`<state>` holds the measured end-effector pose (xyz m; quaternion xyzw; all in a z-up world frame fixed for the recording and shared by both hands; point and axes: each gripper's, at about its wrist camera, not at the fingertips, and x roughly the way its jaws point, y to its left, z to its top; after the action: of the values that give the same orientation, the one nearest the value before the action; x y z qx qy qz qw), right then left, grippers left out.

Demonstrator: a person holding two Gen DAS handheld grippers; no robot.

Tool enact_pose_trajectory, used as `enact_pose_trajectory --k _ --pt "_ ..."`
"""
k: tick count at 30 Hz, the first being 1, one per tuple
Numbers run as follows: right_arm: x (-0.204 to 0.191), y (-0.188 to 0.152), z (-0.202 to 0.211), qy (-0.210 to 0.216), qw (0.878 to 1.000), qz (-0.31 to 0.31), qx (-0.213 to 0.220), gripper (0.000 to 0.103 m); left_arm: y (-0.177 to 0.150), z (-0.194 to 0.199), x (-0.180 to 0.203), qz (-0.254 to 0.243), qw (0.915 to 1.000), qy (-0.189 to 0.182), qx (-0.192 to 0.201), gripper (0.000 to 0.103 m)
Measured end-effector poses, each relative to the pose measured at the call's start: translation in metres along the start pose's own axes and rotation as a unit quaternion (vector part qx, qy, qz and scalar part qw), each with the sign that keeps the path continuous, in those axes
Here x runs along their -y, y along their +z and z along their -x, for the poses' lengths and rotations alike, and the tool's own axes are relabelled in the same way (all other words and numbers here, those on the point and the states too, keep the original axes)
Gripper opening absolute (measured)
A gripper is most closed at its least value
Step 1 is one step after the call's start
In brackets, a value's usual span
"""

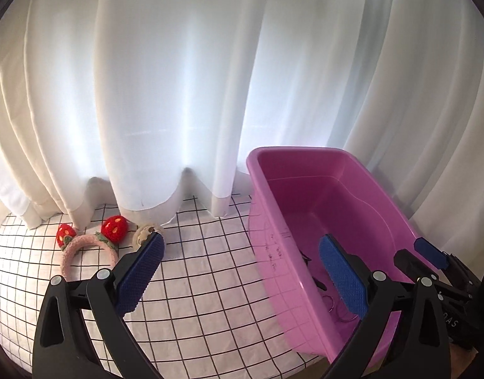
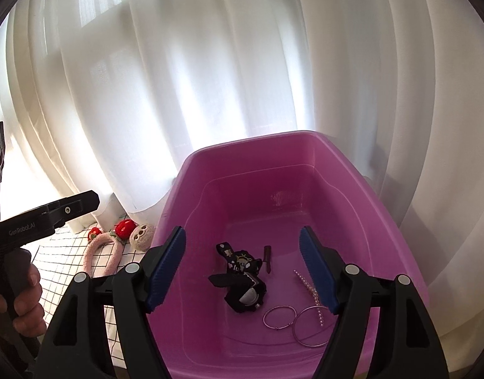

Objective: Organize jewelry
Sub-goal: 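Withdraw both tools from the tub toward the headband and sloth clip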

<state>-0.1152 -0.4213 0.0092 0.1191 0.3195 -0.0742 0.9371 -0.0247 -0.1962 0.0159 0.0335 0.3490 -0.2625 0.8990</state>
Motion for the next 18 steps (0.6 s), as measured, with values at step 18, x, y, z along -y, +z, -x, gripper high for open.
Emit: enact_pose_trajectory --k 18 --pt "-0.160 0.010 -0.047 0.073 0.994 0.082 -0.024 0.071 -0.008 0.038 -0.189 0.086 0.9910 0.101 0.017 0.097"
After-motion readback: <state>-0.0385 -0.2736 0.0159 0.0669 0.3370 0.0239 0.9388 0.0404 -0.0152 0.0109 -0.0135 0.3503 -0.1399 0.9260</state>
